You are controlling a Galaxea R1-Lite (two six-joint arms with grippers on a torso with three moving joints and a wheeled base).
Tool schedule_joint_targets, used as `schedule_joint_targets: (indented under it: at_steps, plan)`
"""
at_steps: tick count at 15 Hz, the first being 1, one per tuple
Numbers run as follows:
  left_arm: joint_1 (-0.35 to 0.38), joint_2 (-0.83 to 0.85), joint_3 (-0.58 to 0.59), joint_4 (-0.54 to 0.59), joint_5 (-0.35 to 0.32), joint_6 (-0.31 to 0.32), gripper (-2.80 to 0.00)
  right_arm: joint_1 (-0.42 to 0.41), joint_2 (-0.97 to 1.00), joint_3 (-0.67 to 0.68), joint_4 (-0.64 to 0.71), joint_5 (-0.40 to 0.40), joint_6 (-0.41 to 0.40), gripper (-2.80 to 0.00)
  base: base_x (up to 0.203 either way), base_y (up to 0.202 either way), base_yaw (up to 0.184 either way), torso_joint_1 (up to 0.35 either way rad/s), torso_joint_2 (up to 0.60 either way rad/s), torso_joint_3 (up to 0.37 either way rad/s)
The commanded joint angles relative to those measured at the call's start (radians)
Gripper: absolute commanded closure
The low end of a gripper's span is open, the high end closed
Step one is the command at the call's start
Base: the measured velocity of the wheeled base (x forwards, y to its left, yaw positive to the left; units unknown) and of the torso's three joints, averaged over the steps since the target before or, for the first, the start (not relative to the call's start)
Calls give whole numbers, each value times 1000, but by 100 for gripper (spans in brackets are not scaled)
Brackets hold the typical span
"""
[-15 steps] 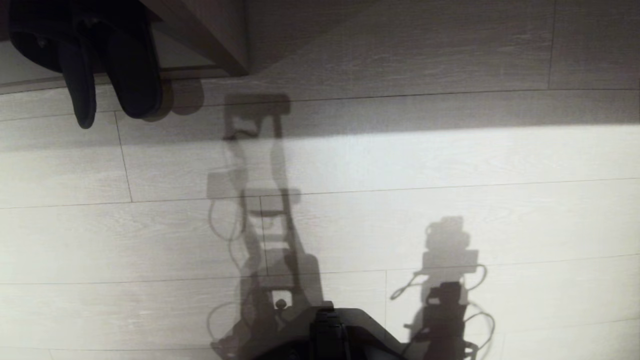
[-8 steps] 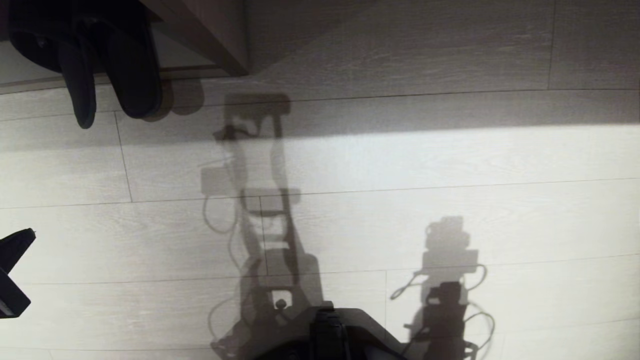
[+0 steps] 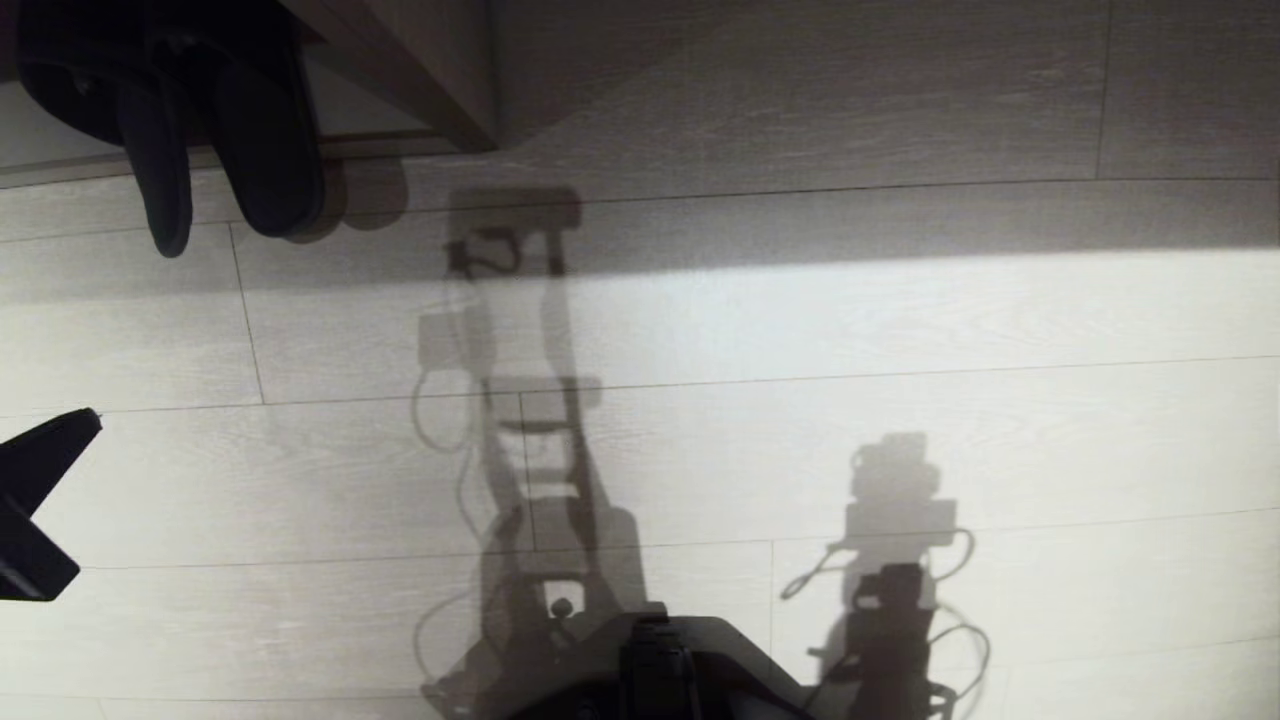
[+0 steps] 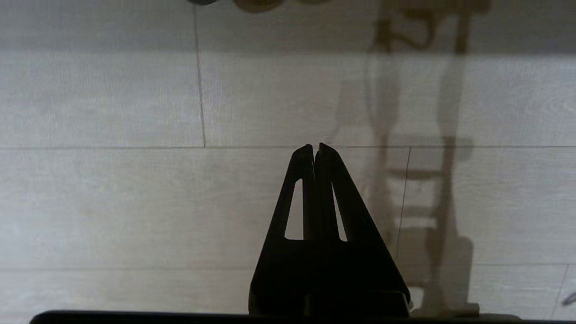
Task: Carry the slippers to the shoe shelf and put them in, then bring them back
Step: Pick up the slippers in the shoe cabinet
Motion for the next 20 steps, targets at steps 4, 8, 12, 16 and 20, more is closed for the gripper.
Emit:
schedule_joint_targets:
  at_steps: [4, 8, 12, 16, 20]
  plan:
    - [20, 330, 27, -342, -26, 8, 0, 0, -2, 0, 0, 1, 0, 0, 0, 0, 0, 0, 0, 0]
    - [66, 440, -21, -617, -30, 23, 0, 0, -2, 0, 0, 1, 0, 0, 0, 0, 0, 0, 0, 0]
    - [93, 493, -63, -722, -29, 45, -280, 0, -2, 0, 0, 1, 0, 0, 0, 0, 0, 0, 0, 0]
    - [95, 554, -82, -760, -27, 56, -280, 0, -2, 0, 0, 1, 0, 0, 0, 0, 0, 0, 0, 0]
    - [95, 625, -78, -851, -21, 72, -280, 0, -2, 0, 0, 1, 0, 0, 0, 0, 0, 0, 0, 0]
